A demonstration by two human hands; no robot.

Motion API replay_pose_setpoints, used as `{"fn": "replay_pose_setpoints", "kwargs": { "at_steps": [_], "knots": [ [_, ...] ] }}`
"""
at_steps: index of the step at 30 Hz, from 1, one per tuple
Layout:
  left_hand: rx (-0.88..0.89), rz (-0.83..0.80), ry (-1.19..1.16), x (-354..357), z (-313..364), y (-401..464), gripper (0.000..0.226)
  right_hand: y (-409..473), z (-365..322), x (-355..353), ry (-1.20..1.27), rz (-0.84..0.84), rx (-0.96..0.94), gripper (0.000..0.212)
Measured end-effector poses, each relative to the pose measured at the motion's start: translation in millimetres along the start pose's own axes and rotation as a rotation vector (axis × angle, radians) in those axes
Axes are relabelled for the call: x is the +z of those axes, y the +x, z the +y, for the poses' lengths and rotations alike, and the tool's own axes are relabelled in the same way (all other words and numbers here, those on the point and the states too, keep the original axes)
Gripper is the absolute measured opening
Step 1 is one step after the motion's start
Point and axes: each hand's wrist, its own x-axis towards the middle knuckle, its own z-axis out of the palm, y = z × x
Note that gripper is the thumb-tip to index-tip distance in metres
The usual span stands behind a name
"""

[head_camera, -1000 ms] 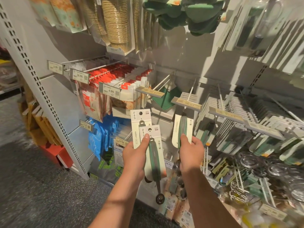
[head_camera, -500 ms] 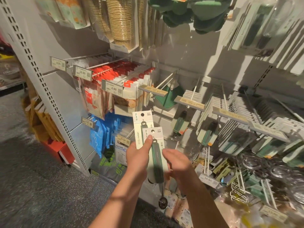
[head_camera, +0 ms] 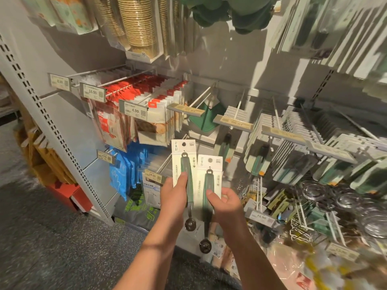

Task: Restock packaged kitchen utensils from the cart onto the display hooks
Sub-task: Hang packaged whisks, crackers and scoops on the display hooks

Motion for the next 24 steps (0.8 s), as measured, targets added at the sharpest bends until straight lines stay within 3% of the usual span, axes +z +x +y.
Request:
{"fn": "replay_pose_setpoints", "kwargs": {
  "at_steps": [6, 11, 18, 24],
  "knots": [
    [0.007, -0.079, 0.095, -2, -4, -5, 0.015, 6, -2, -5, 0.07, 0.105, -0.142, 0.009],
    [-0.002, -0.087, 0.127, -2, -1, -5, 0.017, 22, -10, -5, 0.126, 0.169, -0.125, 0.014],
    [0.003, -0.101, 0.135, -4, 4, -2, 0.022, 47, -31, -5, 0.106, 0.164, -0.167, 0.052],
    [0.007, -0.068, 0.111, -5, 9, 6, 0.015, 67, -35, -2, 0.037, 0.283, -0.165, 0.034]
  ]
}}
